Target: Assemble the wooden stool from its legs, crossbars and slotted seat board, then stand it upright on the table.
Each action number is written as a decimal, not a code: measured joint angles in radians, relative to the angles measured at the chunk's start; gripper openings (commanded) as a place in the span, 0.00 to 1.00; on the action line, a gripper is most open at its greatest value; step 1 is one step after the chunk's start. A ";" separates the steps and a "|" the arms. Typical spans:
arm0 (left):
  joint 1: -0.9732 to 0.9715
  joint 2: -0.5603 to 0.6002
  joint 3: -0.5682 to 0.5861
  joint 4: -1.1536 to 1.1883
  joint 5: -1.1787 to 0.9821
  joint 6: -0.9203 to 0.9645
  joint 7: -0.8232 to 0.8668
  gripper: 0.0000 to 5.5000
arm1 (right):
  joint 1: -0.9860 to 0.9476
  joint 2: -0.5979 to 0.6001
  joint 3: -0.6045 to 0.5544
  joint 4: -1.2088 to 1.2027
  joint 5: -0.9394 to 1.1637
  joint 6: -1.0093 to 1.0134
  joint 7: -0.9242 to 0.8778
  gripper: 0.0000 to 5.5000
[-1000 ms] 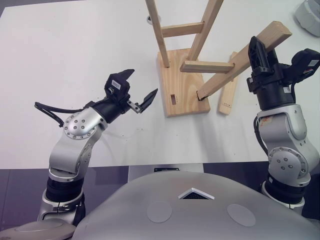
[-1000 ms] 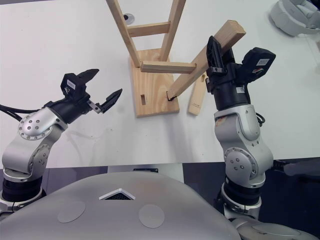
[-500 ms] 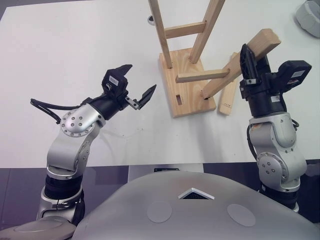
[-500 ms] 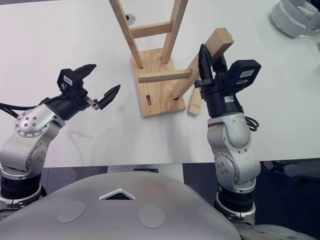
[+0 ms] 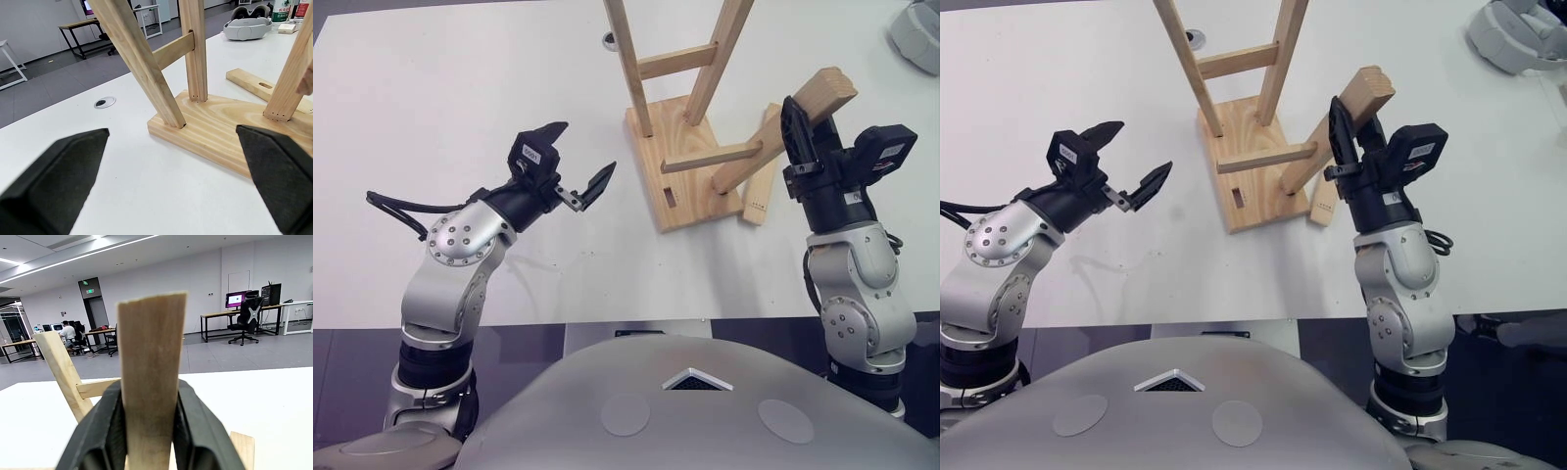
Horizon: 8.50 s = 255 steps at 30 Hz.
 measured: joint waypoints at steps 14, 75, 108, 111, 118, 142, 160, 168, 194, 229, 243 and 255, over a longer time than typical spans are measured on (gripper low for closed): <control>-0.012 -0.001 -0.001 0.021 0.009 -0.002 0.007 0.87 | -0.092 0.031 -0.105 0.009 0.034 0.109 -0.032 0.29; -0.012 -0.045 -0.008 0.039 0.089 -0.046 0.078 0.87 | -0.081 -0.110 -0.097 0.182 -0.025 0.528 -0.077 0.79; -0.025 -0.080 -0.044 0.062 0.163 -0.070 0.089 0.87 | -0.202 -0.158 -0.010 0.282 -0.245 0.632 0.078 0.79; -0.026 -0.081 -0.044 0.062 0.164 -0.070 0.089 0.87 | -0.201 -0.176 0.000 0.278 -0.249 0.643 0.099 0.79; -0.026 -0.082 -0.042 0.062 0.165 -0.071 0.089 0.87 | -0.195 -0.214 0.047 0.263 -0.320 0.681 0.102 0.73; -0.340 -0.138 0.290 0.067 -0.234 0.059 0.113 0.87 | -0.426 -0.062 -0.313 0.233 -0.229 0.346 0.076 0.40; -0.718 -0.041 0.447 0.193 -1.206 0.257 0.370 0.87 | -0.707 -0.256 -0.538 -0.007 0.527 0.436 0.098 0.39; -0.757 -0.044 0.313 0.185 -1.224 0.228 0.375 0.87 | -0.831 -0.333 -0.330 0.062 0.723 0.479 0.209 0.39; -0.756 -0.099 0.247 0.102 -1.350 -0.025 0.846 0.54 | -0.899 -0.456 0.067 0.007 0.078 0.312 0.463 0.39; -0.639 -0.098 0.253 0.064 -1.252 -0.089 1.138 0.19 | -0.889 -0.410 -0.089 0.081 -0.138 0.270 0.473 0.79; -0.287 -0.134 0.184 -0.100 -1.103 -0.060 1.291 0.19 | -0.248 -0.450 -0.206 0.338 -0.482 0.265 0.271 0.79; -0.253 -0.152 0.115 -0.065 -1.139 -0.027 1.359 0.19 | -0.140 -0.373 0.086 0.400 -0.558 0.138 0.392 0.79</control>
